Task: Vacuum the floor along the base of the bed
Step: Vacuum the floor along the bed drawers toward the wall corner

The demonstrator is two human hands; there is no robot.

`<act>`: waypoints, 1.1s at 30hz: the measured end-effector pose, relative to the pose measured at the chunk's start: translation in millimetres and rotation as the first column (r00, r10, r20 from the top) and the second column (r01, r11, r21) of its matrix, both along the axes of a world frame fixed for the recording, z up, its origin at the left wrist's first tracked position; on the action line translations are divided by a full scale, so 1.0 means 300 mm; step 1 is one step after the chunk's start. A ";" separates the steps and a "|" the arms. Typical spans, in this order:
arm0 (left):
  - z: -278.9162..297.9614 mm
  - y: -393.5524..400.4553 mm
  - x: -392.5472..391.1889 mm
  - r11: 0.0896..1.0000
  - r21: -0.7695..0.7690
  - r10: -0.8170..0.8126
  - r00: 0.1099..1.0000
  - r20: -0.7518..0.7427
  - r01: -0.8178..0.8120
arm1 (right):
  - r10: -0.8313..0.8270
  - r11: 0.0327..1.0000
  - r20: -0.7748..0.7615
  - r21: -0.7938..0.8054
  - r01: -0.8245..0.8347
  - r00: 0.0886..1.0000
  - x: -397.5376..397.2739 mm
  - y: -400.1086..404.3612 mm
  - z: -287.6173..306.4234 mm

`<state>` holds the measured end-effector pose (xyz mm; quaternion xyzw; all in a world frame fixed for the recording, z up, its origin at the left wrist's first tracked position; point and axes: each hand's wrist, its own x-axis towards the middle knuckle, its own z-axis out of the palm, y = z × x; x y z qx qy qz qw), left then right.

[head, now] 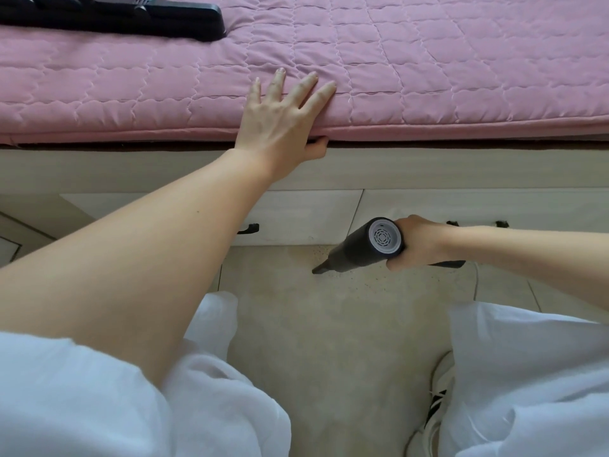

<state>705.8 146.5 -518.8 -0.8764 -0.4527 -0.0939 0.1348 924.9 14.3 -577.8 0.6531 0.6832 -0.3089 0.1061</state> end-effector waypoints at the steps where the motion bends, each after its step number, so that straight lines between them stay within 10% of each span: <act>1: 0.000 -0.002 0.008 1.000 -0.002 0.004 1.000 0.002 -0.004 | -0.005 1.000 -0.008 -0.002 0.005 1.000 0.005 0.002 -0.002; 33: 0.003 -0.027 0.069 0.950 -0.268 0.169 0.985 0.022 -0.157 | 0.008 0.999 -0.007 -0.033 -0.008 1.000 0.142 0.002 0.002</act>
